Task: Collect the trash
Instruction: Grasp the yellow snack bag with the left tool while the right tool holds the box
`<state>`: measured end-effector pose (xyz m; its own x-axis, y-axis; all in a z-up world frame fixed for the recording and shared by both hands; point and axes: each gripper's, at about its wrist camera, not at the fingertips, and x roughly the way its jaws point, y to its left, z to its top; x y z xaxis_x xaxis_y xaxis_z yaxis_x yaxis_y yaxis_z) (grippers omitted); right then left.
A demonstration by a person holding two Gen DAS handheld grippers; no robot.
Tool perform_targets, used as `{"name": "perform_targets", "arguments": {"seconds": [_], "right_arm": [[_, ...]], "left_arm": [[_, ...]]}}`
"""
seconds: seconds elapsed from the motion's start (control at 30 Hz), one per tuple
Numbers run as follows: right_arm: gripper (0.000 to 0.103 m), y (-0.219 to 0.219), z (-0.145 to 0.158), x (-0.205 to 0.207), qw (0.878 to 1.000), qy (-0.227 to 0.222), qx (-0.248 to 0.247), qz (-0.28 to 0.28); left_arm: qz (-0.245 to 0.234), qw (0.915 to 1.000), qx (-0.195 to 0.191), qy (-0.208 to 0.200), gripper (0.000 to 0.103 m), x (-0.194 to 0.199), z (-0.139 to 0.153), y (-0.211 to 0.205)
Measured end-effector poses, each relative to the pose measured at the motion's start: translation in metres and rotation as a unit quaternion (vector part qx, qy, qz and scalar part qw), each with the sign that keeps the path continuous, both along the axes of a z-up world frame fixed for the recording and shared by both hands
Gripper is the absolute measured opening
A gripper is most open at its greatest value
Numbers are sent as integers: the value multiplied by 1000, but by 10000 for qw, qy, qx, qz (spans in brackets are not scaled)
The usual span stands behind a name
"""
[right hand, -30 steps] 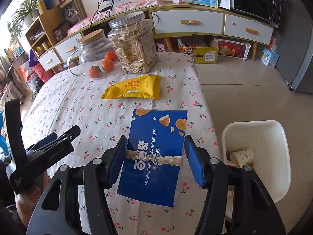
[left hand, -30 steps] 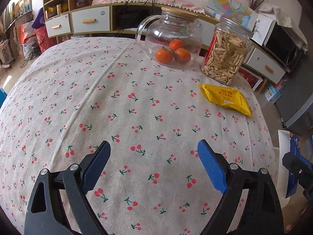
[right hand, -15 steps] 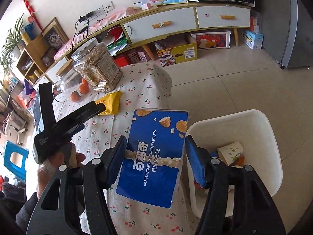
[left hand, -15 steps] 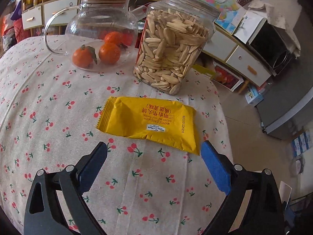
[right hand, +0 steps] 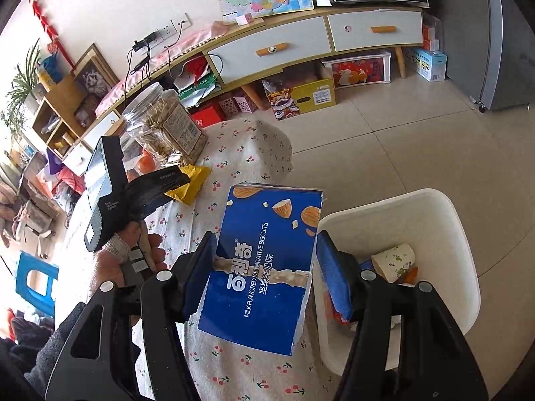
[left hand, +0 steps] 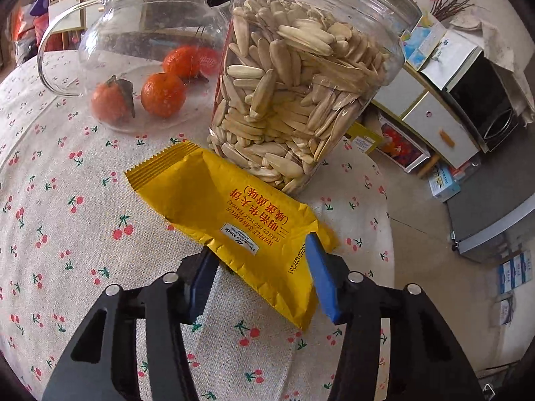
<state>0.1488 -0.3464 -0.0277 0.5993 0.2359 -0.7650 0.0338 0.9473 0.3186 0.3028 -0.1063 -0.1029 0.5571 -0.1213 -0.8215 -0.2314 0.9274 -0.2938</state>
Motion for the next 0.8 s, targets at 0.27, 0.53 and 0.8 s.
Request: {"name": "perform_targets", "arguments": {"seconds": [0.27,0.53,0.8], "right_arm": [[58,1,7,-6,9999,-100,-53,42],[58,12,15,-14,9990,-363,-188,153],[58,23,22,-24,9977,-593,-250,232]], "left_arm": [[-328,9992,199,-133,16,-29,3,22],[-625,9949,621,-498,10,-82,26,34],[-806,9898,886,-765,8,-141,49,46]]}}
